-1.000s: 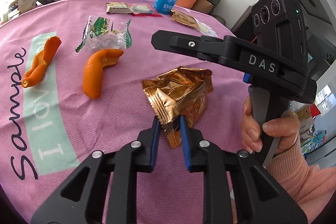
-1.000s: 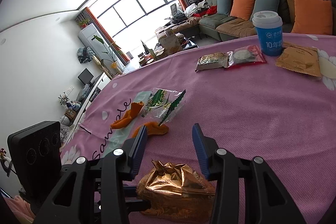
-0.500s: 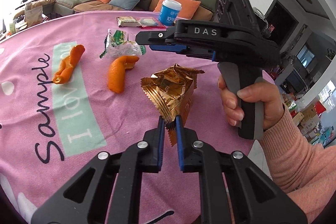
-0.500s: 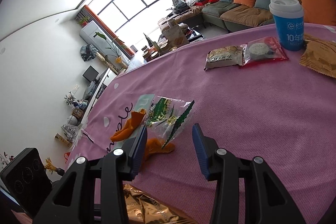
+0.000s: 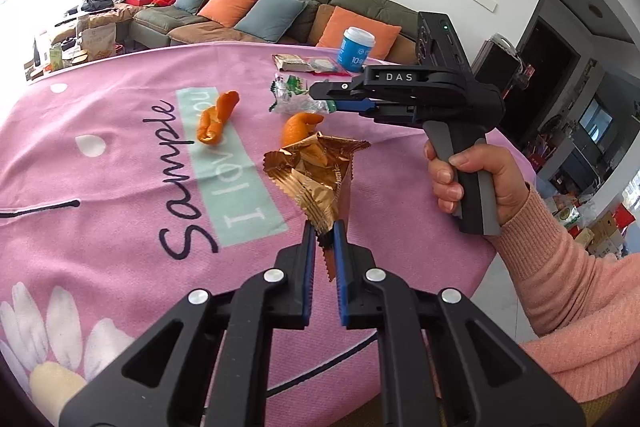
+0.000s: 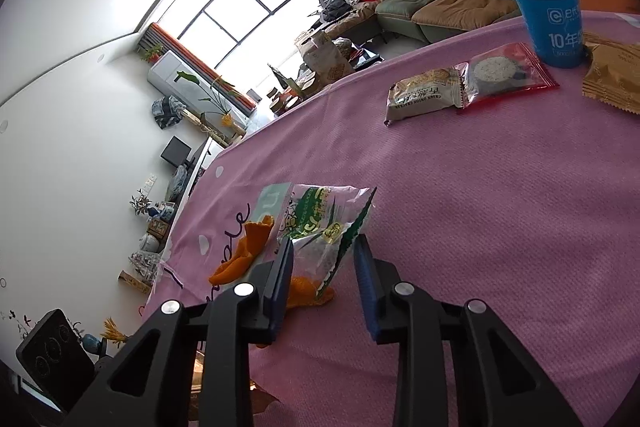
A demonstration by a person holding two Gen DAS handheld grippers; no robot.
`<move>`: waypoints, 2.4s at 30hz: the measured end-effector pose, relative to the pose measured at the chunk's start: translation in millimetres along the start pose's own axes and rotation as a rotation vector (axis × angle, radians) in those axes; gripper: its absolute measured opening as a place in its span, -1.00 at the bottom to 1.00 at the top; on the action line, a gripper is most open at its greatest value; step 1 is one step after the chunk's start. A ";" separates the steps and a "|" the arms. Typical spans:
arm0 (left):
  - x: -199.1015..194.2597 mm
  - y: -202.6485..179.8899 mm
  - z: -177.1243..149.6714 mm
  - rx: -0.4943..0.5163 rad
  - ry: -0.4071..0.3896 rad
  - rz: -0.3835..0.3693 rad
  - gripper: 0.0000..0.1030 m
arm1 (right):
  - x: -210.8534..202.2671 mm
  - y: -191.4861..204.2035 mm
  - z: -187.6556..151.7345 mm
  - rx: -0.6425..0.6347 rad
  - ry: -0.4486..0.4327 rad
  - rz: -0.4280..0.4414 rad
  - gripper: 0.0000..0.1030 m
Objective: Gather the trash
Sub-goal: 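Grasp the gold foil wrapper with left tool while right tool grasps a green-printed clear wrapper, then carry the gold foil wrapper with left tool while right tool carries its wrapper to the bin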
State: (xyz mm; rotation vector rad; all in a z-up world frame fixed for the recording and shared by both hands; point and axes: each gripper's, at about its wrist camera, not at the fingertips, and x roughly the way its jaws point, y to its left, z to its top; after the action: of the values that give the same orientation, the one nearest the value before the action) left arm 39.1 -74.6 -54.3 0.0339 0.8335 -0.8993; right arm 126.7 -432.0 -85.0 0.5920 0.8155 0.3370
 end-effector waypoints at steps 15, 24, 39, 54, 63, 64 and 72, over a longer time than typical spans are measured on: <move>-39.5 37.9 -15.0 -0.049 -0.070 0.093 -0.82 | -18.6 43.9 -16.0 -0.116 -0.069 0.033 -0.45; -71.6 56.9 -28.2 -0.101 -0.108 0.146 -0.88 | -13.5 79.4 -31.6 -0.197 -0.049 0.108 -0.45; -106.8 70.3 -39.0 -0.153 -0.161 0.226 -0.92 | 14.7 120.9 -49.9 -0.274 0.021 0.174 -0.45; -147.8 74.3 -48.1 -0.193 -0.220 0.313 -0.93 | 36.9 158.1 -59.2 -0.340 0.068 0.237 -0.45; -169.7 81.9 -54.2 -0.223 -0.244 0.360 -0.93 | 50.4 178.0 -61.3 -0.373 0.098 0.278 -0.45; -172.3 81.8 -55.2 -0.227 -0.247 0.367 -0.93 | 52.0 180.5 -61.6 -0.377 0.102 0.283 -0.45; -191.1 90.1 -60.9 -0.257 -0.274 0.409 -0.93 | 65.2 198.2 -65.1 -0.406 0.137 0.322 -0.45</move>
State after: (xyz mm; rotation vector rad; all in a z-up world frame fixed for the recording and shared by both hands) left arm -0.4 134.5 0.8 -0.1364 0.6478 -0.3959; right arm 107.8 -219.7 -36.6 0.3179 0.7541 0.8238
